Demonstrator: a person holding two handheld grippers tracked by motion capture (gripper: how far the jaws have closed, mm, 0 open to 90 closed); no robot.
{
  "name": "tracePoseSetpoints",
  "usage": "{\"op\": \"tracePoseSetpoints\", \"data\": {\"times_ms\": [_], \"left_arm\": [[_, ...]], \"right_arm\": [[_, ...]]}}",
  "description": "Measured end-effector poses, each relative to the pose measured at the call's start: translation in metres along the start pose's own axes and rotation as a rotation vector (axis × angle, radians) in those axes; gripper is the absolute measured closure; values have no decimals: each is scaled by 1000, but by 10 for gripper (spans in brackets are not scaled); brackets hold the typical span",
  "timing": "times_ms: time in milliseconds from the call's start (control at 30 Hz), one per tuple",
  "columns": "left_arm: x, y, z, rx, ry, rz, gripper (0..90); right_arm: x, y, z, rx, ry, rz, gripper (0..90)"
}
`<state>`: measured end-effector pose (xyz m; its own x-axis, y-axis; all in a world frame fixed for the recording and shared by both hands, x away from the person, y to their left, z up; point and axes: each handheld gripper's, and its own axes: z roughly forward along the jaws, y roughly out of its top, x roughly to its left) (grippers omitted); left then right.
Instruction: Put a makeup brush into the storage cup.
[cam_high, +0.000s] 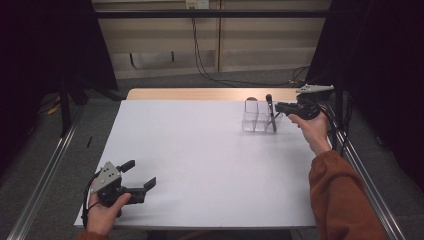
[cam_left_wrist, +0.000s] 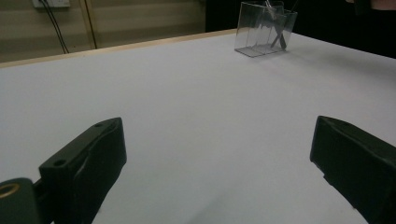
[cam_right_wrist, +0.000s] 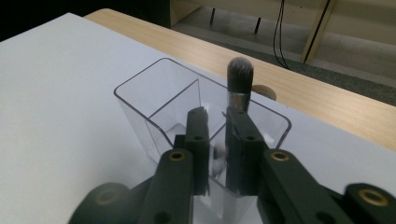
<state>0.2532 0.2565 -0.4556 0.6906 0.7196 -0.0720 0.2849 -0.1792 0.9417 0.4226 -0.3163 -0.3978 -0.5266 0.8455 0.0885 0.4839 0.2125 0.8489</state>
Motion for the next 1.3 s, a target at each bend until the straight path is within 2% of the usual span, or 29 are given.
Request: {"op": "tracePoseSetpoints", "data": {"times_ms": [267, 367, 433, 600, 667, 767, 867, 967, 1033, 1200, 1300], "left_arm": [[0, 0, 0, -1, 0, 0, 35], [0, 0, 0, 1, 1, -3, 35], [1, 0, 1, 2, 1, 0, 35], [1, 1, 2, 3, 3, -6, 35], [0, 1, 4, 6, 0, -6, 35], [1, 1, 7, 7, -4, -6, 35], [1, 1, 8, 9, -6, -17, 35], [0, 1, 8, 9, -6, -13, 35], [0, 2, 7, 7, -5, -11, 35], [-1, 2, 6, 1, -6, -10, 35], [-1, 1, 3, 3, -4, -3, 35]], "right_arm": [[-2, -3, -3, -42, -30, 38, 520], [0, -4, -4, -47, -44, 46, 369], [1, -5, -5, -61, -34, 47, 345], [5, -9, -5, -76, -36, 41, 189], [6, -11, -5, -88, -48, 58, 87], [7, -14, -7, -107, -34, 62, 77], [7, -16, -9, -116, -36, 70, 11], [7, -20, -14, -128, -29, 55, 4], [8, -22, -17, -131, -14, 70, 4], [11, -28, -23, -155, -40, 71, 0], [15, -32, -26, -173, -75, 68, 4]]}}
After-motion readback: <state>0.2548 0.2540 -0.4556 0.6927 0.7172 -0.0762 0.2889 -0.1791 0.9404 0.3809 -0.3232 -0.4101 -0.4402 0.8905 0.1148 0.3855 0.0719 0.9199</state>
